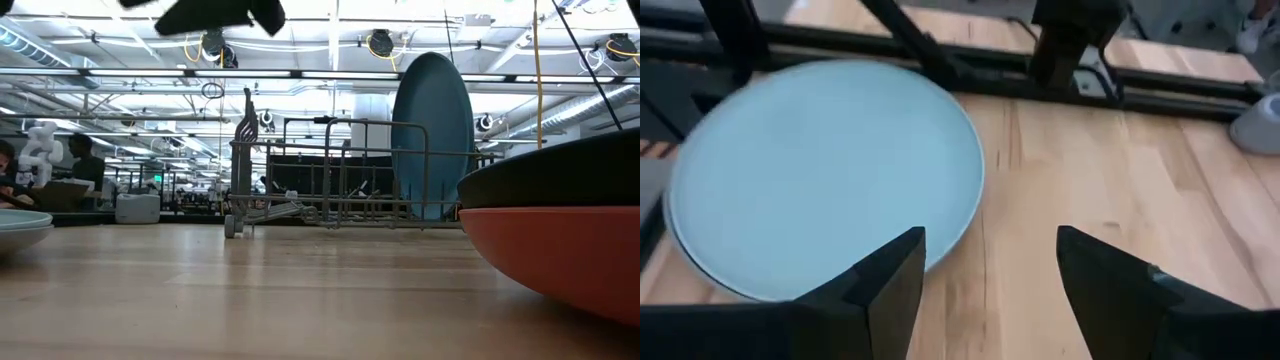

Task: Sort dishes
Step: Put the light blue plate in the dish rack

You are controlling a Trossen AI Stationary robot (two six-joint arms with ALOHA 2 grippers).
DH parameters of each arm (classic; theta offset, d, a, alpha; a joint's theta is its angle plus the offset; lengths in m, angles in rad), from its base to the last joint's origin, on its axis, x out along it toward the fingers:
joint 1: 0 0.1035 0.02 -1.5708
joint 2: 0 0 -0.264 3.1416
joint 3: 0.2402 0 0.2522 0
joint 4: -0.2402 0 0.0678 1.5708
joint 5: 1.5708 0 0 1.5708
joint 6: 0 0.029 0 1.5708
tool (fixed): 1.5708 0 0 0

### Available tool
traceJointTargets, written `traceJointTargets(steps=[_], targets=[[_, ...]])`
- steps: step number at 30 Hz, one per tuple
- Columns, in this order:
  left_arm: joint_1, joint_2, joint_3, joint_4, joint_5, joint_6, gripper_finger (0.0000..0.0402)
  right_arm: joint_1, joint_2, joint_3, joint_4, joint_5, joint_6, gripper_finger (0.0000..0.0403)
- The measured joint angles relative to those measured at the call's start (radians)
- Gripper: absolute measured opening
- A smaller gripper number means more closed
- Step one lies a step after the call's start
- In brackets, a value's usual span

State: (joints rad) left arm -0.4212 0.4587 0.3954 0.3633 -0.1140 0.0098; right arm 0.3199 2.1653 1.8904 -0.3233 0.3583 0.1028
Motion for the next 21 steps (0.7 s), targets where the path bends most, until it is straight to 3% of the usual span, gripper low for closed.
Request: traceJointTargets(steps=[8, 14, 21], targets=[[0.0, 0.086, 0.159, -0.524, -0.023, -0.221, 0.0235, 0.022, -0.007, -0.001, -0.066, 0.0, -0.069, 0.0219], [0.0, 0.242, 0.246, -0.919, 0.049, -0.429, 0.0235, 0.034, -0.026, 0.001, -0.125, 0.002, -0.09, 0.0219], [-0.008, 0.481, 0.261, -1.151, 0.15, -0.5, 0.0235, 0.035, -0.032, 0.0, -0.124, 0.002, -0.107, 0.0219]])
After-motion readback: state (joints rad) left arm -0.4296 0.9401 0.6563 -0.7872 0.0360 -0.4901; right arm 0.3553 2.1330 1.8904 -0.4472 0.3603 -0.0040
